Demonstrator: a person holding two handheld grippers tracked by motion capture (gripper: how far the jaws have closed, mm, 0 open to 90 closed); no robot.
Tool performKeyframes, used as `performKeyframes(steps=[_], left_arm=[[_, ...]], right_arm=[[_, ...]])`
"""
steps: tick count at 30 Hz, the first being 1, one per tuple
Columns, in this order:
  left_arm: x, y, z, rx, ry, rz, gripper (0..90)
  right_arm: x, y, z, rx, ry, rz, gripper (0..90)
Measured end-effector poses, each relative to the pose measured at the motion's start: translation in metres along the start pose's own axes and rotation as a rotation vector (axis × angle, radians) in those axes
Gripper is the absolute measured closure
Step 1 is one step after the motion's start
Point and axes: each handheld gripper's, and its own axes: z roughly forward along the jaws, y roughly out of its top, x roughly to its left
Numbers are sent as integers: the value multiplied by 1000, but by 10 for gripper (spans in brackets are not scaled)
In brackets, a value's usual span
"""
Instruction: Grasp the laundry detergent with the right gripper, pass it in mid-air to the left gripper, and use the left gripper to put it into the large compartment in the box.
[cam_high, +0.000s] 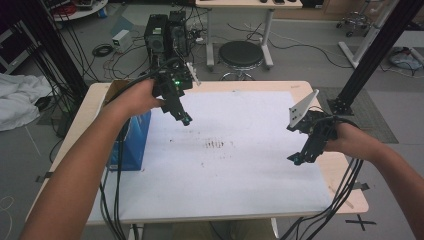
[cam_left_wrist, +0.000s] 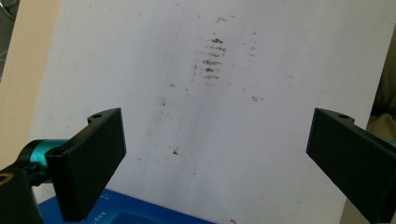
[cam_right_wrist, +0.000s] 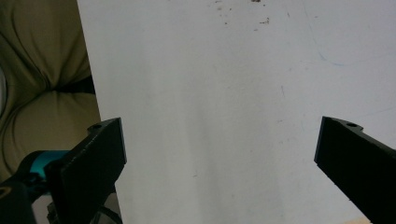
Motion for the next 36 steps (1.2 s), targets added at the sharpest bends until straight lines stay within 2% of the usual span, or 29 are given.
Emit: performKeyframes(steps=[2, 4, 6, 8, 10, 14, 16, 23, 36], left_arm=[[2, 1, 1, 14, 31, -37, 48], [4, 1, 1, 10, 28, -48, 48], [3, 1, 0, 0, 26, -30, 49], [3, 2, 1, 5, 6, -23, 49], [2, 3, 2, 7, 24, -29, 48], [3, 6, 5, 32, 17, -20, 49], [3, 8, 7, 36, 27, -22, 49], [-1, 14, 13, 45, 10, 28, 49], [0, 11, 9, 29, 1, 27, 49]], right_arm=[[0, 0, 0, -3, 1, -4, 11], [-1, 1, 0, -2, 2, -4, 11], [-1, 1, 1, 0, 3, 0, 11], [-2, 2, 1, 1, 6, 1, 11], [-2, 2, 2, -1, 7, -3, 11], [-3, 2, 1, -3, 7, 1, 11], [-4, 2, 1, -4, 7, 0, 11], [-2, 3, -1, -1, 6, 5, 11], [-2, 5, 0, -2, 6, -2, 11]])
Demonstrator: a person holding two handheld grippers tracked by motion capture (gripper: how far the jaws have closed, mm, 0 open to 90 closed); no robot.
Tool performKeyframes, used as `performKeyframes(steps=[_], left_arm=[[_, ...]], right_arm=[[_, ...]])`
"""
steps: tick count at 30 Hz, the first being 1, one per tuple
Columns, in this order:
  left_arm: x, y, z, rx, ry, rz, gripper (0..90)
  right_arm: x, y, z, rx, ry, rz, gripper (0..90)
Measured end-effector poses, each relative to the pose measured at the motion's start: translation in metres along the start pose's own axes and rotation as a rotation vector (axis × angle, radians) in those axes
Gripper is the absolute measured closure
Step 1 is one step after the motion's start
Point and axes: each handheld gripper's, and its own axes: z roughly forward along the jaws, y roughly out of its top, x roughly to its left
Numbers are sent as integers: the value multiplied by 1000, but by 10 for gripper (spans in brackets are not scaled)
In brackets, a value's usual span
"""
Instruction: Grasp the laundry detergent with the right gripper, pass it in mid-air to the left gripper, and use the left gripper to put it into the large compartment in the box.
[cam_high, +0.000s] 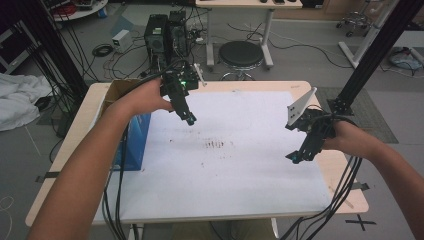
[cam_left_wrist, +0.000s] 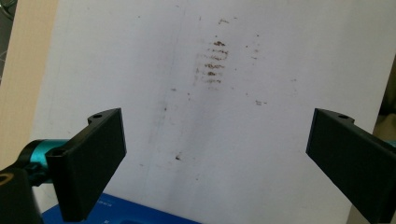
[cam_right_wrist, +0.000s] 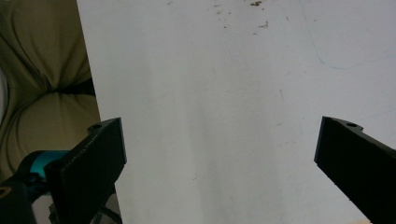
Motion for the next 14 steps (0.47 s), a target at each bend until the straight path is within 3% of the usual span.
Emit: performKeyframes(steps=[14], left_arm=[[-3, 0, -2, -5, 3, 10, 49]], right_arm=[[2, 1, 0, 4, -3, -4, 11]])
